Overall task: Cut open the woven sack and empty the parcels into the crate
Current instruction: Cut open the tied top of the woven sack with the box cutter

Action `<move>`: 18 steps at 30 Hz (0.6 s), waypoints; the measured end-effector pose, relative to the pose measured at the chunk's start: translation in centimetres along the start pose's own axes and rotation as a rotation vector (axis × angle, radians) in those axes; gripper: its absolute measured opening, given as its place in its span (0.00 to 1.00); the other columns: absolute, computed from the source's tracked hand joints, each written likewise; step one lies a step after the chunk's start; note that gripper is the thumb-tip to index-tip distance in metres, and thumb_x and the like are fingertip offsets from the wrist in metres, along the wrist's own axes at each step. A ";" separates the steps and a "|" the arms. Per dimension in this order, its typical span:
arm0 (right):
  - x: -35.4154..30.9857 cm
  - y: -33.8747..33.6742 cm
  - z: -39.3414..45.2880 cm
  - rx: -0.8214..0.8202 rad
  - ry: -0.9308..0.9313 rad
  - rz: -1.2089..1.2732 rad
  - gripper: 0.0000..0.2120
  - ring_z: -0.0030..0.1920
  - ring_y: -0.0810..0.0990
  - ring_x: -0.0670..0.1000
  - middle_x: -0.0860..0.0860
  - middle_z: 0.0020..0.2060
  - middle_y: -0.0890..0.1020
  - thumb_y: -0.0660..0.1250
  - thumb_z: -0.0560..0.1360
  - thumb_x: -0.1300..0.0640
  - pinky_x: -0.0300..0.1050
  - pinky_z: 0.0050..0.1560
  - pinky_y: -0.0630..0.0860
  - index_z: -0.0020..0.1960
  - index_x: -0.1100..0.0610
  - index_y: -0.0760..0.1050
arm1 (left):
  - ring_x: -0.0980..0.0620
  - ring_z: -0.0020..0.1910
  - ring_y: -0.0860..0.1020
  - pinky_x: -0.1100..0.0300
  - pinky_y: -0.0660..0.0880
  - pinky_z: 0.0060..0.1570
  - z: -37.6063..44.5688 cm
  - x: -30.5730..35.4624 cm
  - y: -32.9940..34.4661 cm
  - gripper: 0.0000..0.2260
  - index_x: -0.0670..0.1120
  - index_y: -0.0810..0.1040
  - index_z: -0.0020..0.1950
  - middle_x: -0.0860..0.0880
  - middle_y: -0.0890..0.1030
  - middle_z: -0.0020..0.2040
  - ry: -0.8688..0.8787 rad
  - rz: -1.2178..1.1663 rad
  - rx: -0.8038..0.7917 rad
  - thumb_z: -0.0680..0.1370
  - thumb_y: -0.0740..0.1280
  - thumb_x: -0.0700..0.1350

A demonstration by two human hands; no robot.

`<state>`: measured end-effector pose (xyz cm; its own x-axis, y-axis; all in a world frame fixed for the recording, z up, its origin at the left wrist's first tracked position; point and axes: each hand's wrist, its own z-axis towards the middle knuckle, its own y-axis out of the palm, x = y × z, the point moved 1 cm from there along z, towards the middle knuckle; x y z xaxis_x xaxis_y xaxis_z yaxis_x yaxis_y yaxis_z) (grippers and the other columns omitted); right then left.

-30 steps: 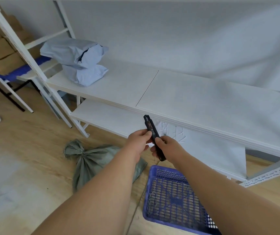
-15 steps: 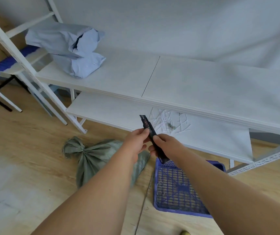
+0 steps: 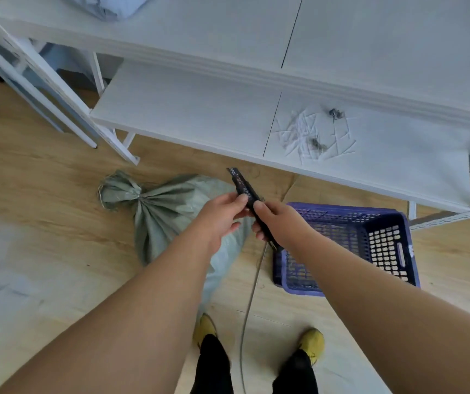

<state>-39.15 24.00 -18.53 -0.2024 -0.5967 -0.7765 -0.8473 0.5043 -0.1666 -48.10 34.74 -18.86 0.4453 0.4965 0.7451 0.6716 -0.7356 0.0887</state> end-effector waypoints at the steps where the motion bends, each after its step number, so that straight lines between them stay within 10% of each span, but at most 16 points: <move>1: 1.0 0.2 0.8 0.005 0.009 -0.049 0.14 0.28 0.76 0.47 0.50 0.31 0.80 0.57 0.81 0.48 0.42 0.36 0.74 0.48 0.57 0.76 | 0.57 0.50 0.81 0.57 0.73 0.54 0.7 -1.0 -0.1 0.05 0.50 0.80 0.51 0.52 0.84 0.46 -0.014 -0.002 0.008 0.80 0.64 0.47; 18: 21.1 4.0 23.8 0.039 -0.065 -0.315 0.15 0.34 0.75 0.51 0.50 0.39 0.79 0.70 0.73 0.48 0.48 0.40 0.76 0.55 0.53 0.73 | 0.54 0.51 0.81 0.56 0.75 0.55 24.2 -21.5 -2.0 0.10 0.50 0.79 0.52 0.51 0.83 0.49 0.092 0.019 0.379 0.80 0.62 0.52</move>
<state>-35.13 28.27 -50.02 0.0995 -0.6867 -0.7201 -0.8435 0.3257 -0.4271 -44.65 36.71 -51.03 0.4163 0.4282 0.8021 0.8426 -0.5132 -0.1633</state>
